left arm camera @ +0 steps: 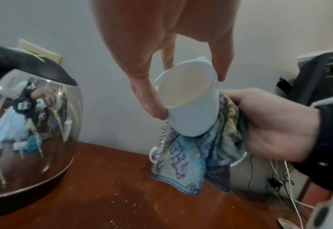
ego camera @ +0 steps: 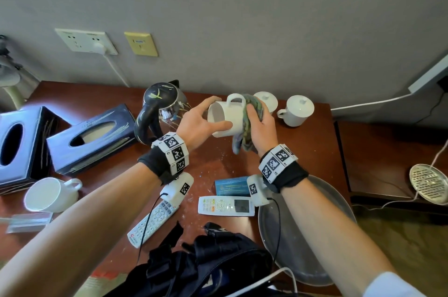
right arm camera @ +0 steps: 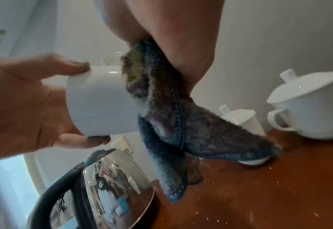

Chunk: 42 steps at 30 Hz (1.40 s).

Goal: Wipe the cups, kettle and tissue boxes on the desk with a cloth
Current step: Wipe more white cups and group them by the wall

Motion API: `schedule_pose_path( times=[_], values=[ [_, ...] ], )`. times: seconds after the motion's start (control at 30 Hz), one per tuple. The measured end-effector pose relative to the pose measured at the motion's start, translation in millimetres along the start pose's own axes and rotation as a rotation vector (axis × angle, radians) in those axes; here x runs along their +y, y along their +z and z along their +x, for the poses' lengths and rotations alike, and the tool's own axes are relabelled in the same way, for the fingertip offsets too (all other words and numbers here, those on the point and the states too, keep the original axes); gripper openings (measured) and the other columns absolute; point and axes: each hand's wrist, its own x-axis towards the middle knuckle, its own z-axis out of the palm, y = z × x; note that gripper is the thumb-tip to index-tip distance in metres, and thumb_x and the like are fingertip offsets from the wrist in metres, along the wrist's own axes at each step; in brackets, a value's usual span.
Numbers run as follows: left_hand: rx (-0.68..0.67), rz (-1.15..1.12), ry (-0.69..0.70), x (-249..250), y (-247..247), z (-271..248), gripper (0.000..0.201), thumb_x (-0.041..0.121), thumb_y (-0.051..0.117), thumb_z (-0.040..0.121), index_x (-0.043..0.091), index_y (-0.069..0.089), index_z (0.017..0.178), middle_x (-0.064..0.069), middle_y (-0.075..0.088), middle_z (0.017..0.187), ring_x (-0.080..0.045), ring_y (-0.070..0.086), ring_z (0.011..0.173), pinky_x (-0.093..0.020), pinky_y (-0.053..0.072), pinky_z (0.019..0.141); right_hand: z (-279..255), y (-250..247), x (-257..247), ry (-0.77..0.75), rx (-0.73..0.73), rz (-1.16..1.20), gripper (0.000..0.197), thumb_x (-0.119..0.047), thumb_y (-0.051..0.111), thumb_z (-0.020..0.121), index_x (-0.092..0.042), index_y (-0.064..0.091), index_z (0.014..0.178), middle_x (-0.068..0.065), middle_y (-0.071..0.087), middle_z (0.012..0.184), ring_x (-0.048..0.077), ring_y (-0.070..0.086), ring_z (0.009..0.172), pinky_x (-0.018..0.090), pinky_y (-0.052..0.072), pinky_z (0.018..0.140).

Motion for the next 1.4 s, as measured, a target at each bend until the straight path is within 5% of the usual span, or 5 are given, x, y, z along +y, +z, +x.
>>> schedule_pose_path(
  times=[0.13,0.33,0.63,1.1,1.4],
  values=[
    [-0.036,0.129,0.085,1.9,0.5,-8.5,0.071,0.044,0.080,0.067,0.038,0.052,0.132,0.002,0.064,0.107,-0.017,0.060,0.092,-0.039,0.053,0.089,4.9,2.8,6.1,0.277,0.082,0.265,0.020,-0.033,0.057,0.098,-0.023,0.068,0.111,0.008,0.071,0.115,0.026,0.066,0.109,0.046,0.052,0.098],
    [-0.068,-0.029,0.027,-7.2,1.9,-10.1,0.082,0.025,0.085,0.071,0.030,0.043,0.140,-0.001,0.059,0.127,-0.016,0.061,0.105,-0.038,0.053,0.095,10.8,-7.6,-2.8,0.514,-0.098,0.528,0.025,-0.038,0.059,0.095,-0.018,0.071,0.101,0.010,0.073,0.097,0.026,0.069,0.087,0.040,0.054,0.083],
    [-0.217,-0.431,-0.245,1.6,-9.2,-0.8,0.065,0.031,0.062,0.095,0.037,0.031,0.152,-0.004,0.066,0.127,-0.023,0.066,0.110,-0.045,0.052,0.099,9.9,-2.0,5.2,0.332,0.055,0.507,0.031,-0.027,0.059,0.098,-0.011,0.064,0.123,0.016,0.068,0.121,0.033,0.064,0.114,0.054,0.049,0.101],
    [-0.213,-0.425,-0.249,6.3,-15.6,1.5,0.053,0.023,0.064,0.093,0.032,0.050,0.143,-0.007,0.069,0.122,-0.027,0.070,0.100,-0.042,0.060,0.080,-13.2,-17.5,1.8,-0.323,-0.257,-0.183,0.031,-0.019,0.057,0.098,-0.039,0.060,0.122,-0.008,0.060,0.128,0.011,0.056,0.119,0.030,0.049,0.100],
    [-0.160,-0.261,-0.087,3.2,-2.8,-3.1,0.102,0.013,0.082,0.077,0.021,0.020,0.157,0.000,0.054,0.136,-0.016,0.062,0.114,-0.029,0.052,0.092,9.2,-3.7,-6.1,0.373,-0.090,0.393,0.038,-0.034,0.054,0.099,-0.008,0.065,0.124,0.014,0.069,0.117,0.028,0.066,0.106,0.039,0.054,0.090]
  ],
)
